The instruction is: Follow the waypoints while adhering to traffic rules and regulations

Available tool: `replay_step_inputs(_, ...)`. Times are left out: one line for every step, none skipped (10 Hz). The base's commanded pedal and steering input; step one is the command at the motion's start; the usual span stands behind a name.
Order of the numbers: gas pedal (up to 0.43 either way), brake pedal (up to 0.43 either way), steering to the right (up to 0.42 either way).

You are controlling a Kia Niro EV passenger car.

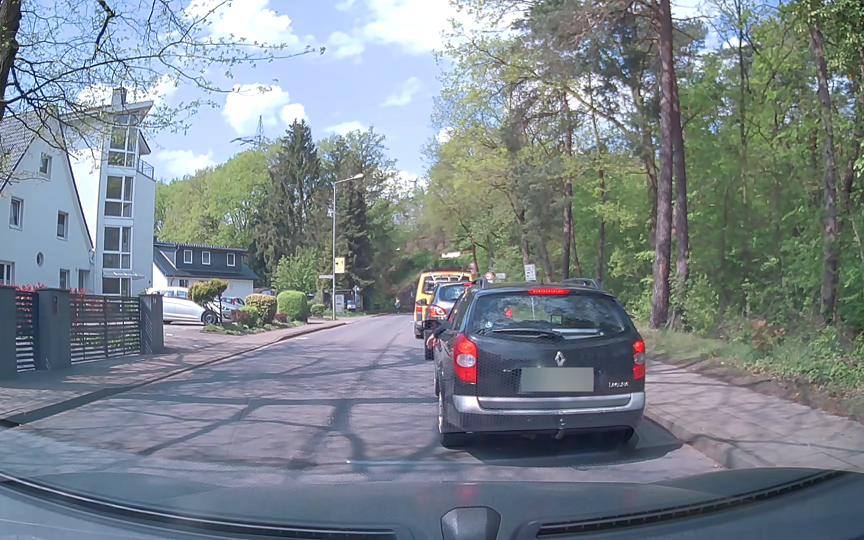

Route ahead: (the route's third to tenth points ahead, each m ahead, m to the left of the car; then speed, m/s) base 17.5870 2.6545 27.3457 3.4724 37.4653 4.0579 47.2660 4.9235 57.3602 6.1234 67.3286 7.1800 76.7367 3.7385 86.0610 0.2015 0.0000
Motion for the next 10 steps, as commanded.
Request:
replay_step_inputs(0.000,0.159,0.002)
replay_step_inputs(0.000,0.159,0.001)
replay_step_inputs(0.000,0.159,0.002)
replay_step_inputs(0.000,0.159,0.001)
replay_step_inputs(0.000,0.159,0.001)
replay_step_inputs(0.000,0.159,0.001)
replay_step_inputs(0.000,0.159,0.001)
replay_step_inputs(0.000,0.159,0.001)
replay_step_inputs(0.000,0.159,0.001)
replay_step_inputs(0.000,0.159,0.002)
